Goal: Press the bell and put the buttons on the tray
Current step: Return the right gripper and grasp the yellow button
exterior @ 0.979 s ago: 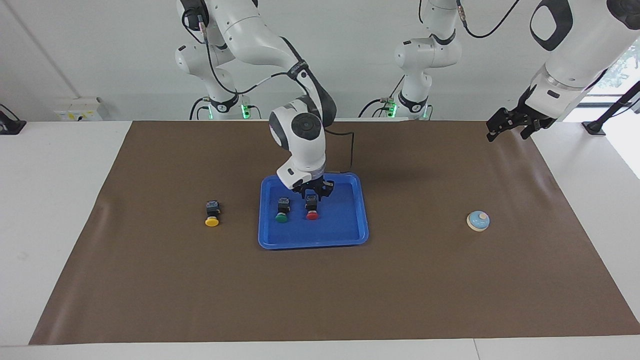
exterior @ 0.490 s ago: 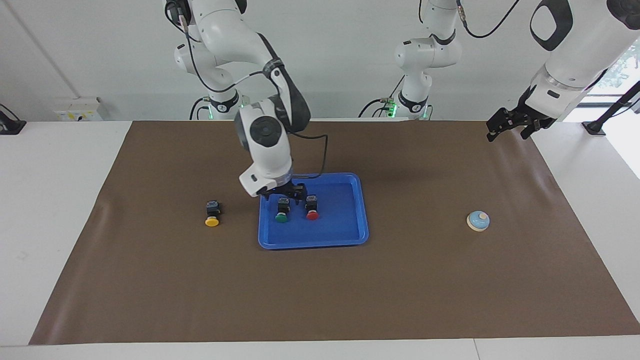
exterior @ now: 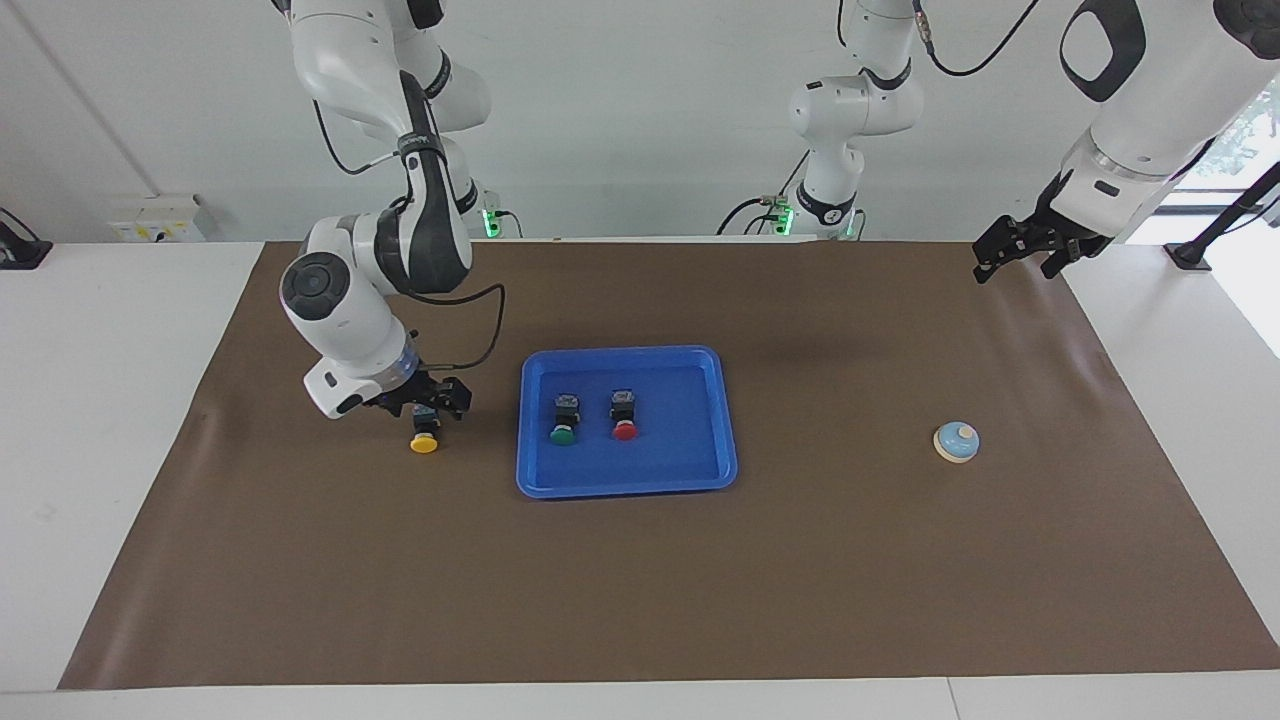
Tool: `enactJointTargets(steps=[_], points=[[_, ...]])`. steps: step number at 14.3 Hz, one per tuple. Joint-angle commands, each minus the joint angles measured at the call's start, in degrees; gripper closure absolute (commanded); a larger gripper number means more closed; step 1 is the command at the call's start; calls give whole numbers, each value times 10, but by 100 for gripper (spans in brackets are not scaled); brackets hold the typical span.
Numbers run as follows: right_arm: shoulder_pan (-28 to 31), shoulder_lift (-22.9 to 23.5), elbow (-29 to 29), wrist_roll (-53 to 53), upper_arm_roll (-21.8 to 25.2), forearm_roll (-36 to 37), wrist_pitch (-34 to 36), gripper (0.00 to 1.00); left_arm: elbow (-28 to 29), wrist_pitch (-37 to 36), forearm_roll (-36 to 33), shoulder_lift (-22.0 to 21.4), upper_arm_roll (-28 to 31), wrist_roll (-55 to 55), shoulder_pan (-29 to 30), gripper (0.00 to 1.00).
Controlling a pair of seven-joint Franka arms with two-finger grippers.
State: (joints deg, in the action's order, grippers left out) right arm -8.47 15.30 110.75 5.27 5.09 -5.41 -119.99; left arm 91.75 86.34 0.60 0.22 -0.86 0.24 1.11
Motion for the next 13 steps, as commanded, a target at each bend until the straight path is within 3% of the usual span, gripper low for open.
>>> enactJointTargets(steps=[1, 5, 13], points=[[25, -30, 52, -43, -8, 1, -38, 0, 10, 6, -10, -10, 0, 2, 0, 0], [21, -36, 98, -46, -9, 0, -103, 0, 10, 6, -10, -10, 0, 2, 0, 0], [10, -33, 139, -46, -10, 0, -147, 0, 10, 6, -10, -10, 0, 2, 0, 0]])
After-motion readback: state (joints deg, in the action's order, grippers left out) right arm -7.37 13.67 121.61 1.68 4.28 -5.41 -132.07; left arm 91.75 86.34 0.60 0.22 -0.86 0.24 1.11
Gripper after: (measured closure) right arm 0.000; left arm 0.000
